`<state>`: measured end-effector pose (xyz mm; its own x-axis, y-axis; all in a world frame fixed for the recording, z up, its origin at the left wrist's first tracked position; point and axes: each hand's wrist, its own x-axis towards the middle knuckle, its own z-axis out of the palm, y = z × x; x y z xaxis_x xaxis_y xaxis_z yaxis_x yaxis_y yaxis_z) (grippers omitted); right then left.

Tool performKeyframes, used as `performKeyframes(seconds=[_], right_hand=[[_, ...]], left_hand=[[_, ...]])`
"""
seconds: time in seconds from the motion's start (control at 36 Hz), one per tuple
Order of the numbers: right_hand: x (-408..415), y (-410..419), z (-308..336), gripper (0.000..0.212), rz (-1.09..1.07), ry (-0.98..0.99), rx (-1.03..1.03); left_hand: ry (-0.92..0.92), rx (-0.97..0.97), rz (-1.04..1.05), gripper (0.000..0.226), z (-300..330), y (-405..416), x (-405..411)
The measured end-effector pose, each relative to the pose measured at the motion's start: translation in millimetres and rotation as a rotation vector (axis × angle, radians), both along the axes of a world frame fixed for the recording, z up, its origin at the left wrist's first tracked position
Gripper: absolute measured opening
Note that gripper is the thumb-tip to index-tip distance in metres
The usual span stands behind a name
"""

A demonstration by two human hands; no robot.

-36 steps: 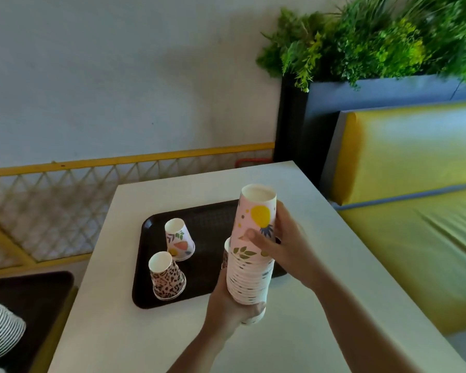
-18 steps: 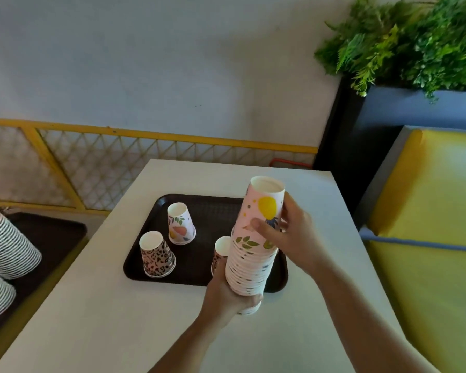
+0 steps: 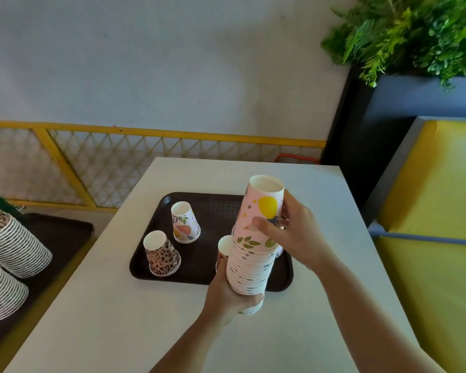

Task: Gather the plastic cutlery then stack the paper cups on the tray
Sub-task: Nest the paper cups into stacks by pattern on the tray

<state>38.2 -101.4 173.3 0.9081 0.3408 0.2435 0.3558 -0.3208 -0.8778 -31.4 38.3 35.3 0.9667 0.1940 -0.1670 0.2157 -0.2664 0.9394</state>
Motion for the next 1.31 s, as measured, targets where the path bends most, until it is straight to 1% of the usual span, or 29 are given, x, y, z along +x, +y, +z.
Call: performKeyframes(seconds=[0.11, 0.19, 0.31, 0.39, 0.44, 0.53, 0.56, 0.64, 0.69, 0.75, 0.78, 0.86, 0.92, 0.97, 1.08, 1.19, 1.25, 1.31], right_hand=[[0, 1, 0, 0.031, -0.03, -0.017, 0.061], [2, 1, 5, 0.031, -0.045, -0.019, 0.1], [8, 2, 7, 0.024, -0.068, -0.022, 0.129], [13, 2, 9, 0.023, -0.1, -0.011, 0.186], [18, 3, 10, 0.019, -0.112, 0.012, 0.257], [27, 3, 14, 0.027, -0.127, 0.063, 0.405], [30, 2, 16, 0.026, -0.144, 0.078, 0.45], [41, 0, 20, 0.007, -0.188, 0.103, 0.603], [51, -1, 19, 0.01, -0.249, 0.084, 0.642], [63, -2, 11, 0.009, -0.344, 0.021, 0.589], [69, -2, 3, 0.01, -0.398, -0.027, 0.513], [86, -1, -27, 0.026, -0.504, -0.13, 0.265], [92, 1, -50, 0.037, -0.528, -0.144, 0.129], [94, 2, -70, 0.042, -0.541, -0.114, 0.027], [91, 5, -99, 0.052, -0.528, -0.039, -0.071], [85, 6, -110, 0.058, -0.48, 0.016, -0.171], [82, 5, -112, 0.062, -0.454, 0.034, -0.192], [78, 2, -110, 0.068, -0.439, 0.046, -0.162]], left_hand=[[0.013, -0.014, -0.004, 0.102, -3, 2, 2], [0.012, -0.027, -0.007, 0.103, -4, 2, 2], [0.009, -0.053, -0.026, 0.104, -6, 3, 2], [0.008, -0.052, -0.038, 0.105, -7, 4, 2], [-0.003, -0.046, -0.038, 0.104, -8, 5, 3], [-0.003, -0.041, -0.038, 0.104, -11, 7, 3], [-0.002, -0.036, -0.037, 0.104, -12, 8, 3], [-0.005, -0.019, -0.025, 0.106, -13, 10, 5], [-0.017, -0.015, -0.022, 0.106, -12, 10, 5], [-0.021, -0.026, -0.019, 0.109, -12, 11, 5], [-0.023, -0.034, -0.016, 0.111, -12, 11, 5], [-0.023, -0.065, -0.007, 0.112, -12, 13, 6], [-0.032, -0.083, -0.003, 0.111, -11, 13, 7], [-0.044, -0.092, -0.001, 0.11, -8, 12, 7], [-0.056, -0.081, 0.003, 0.106, -8, 11, 7], [-0.05, -0.073, 0.001, 0.104, -11, 12, 6], [-0.044, -0.079, 0.006, 0.104, -11, 11, 7], [-0.036, -0.077, 0.009, 0.103, -11, 10, 7]])
